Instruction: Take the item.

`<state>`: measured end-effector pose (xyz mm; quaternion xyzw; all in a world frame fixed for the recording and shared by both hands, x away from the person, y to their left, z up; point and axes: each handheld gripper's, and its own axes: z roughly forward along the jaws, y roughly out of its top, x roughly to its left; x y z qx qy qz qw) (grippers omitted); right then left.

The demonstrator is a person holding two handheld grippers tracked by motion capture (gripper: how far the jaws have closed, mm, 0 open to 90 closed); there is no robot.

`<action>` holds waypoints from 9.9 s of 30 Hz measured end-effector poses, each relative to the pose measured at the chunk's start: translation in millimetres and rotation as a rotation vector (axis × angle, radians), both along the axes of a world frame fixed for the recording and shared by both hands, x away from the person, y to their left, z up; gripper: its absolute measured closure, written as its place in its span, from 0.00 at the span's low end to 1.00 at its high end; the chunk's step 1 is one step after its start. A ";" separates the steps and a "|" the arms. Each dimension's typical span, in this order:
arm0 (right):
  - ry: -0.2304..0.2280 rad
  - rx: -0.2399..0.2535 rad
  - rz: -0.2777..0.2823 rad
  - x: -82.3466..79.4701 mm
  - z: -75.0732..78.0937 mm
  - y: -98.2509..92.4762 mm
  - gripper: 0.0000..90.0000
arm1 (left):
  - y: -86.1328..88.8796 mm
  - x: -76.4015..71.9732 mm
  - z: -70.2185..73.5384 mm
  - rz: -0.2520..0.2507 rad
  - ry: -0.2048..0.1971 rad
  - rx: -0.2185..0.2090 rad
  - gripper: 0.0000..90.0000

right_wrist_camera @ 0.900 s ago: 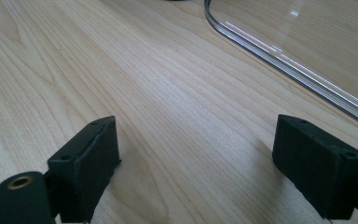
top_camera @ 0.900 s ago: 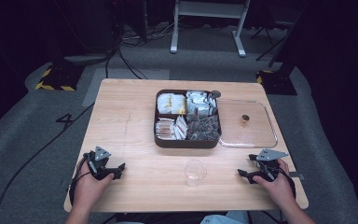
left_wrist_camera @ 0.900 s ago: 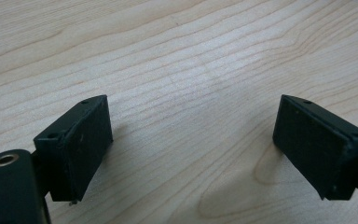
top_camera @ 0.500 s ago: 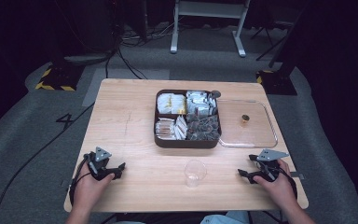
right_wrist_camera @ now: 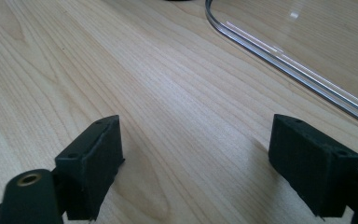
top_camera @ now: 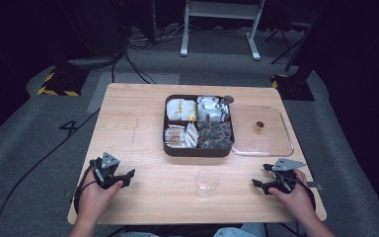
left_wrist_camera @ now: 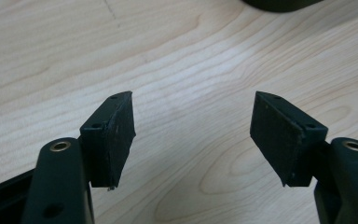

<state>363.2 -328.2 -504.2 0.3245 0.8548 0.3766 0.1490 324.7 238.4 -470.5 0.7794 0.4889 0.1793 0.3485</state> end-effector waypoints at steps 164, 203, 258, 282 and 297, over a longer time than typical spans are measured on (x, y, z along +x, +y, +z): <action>-0.005 0.018 0.063 1.8 0.6 -2.7 0.32 | -185.0 261.9 40.0 -0.225 0.204 0.081 1.00; -0.003 0.021 0.075 3.0 0.6 -3.8 0.32 | -163.6 165.7 140.6 -0.448 -0.054 -0.077 1.00; -0.003 0.020 0.077 3.1 0.6 -3.9 0.32 | -179.4 15.0 88.8 -0.745 -0.134 -0.133 1.00; -0.004 0.020 0.078 3.3 0.6 -4.0 0.32 | -189.2 7.0 60.7 -0.781 -0.121 -0.152 1.00; -0.003 0.020 0.078 3.2 0.6 -3.9 0.32 | -187.1 5.7 58.6 -0.787 -0.139 -0.177 0.71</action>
